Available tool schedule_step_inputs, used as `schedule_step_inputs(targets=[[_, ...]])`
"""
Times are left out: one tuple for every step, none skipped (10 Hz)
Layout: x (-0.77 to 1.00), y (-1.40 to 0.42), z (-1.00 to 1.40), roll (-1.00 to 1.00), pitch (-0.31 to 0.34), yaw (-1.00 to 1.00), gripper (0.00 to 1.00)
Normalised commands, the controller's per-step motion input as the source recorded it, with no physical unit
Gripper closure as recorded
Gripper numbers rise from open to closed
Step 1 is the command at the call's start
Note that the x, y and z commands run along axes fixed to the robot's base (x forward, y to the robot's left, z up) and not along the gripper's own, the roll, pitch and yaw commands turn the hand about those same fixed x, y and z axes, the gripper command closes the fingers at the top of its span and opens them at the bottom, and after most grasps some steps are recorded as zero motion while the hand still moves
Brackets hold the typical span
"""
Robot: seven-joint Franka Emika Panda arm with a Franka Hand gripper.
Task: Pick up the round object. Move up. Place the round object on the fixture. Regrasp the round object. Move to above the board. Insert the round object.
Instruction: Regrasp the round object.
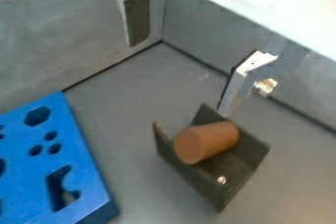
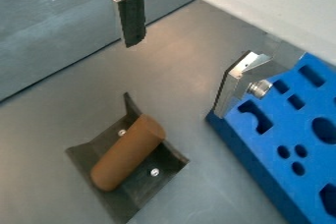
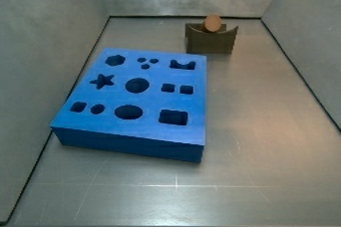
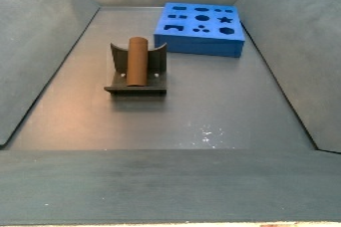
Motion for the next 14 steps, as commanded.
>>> schedule_step_inputs(targets=[[-0.02, -0.02, 0.01, 1.00, -0.055, 0.01, 0.00], [-0.02, -0.02, 0.00, 1.00, -0.055, 0.01, 0.00], [-0.02, -0.02, 0.00, 1.00, -0.055, 0.02, 0.00], [-0.02, -0.02, 0.01, 1.00, -0.054, 0.02, 0.00], [-0.01, -0.02, 0.01, 1.00, -0.052, 0.02, 0.00], [-0.01, -0.02, 0.01, 1.00, -0.050, 0.02, 0.00], [-0.01, -0.02, 0.01, 1.00, -0.048, 0.01, 0.00], [0.00, -0.02, 0.01, 1.00, -0.042, 0.02, 0.00], [0.00, -0.02, 0.01, 1.00, -0.039, 0.02, 0.00], [0.01, -0.03, 0.00, 1.00, -0.031, 0.02, 0.00], [0.02, -0.02, 0.00, 1.00, -0.025, 0.02, 0.00], [0.02, -0.03, 0.00, 1.00, -0.012, 0.02, 0.00], [0.03, -0.03, 0.00, 1.00, -0.007, 0.02, 0.00], [0.03, -0.03, -0.01, 1.00, 0.005, 0.02, 0.00]])
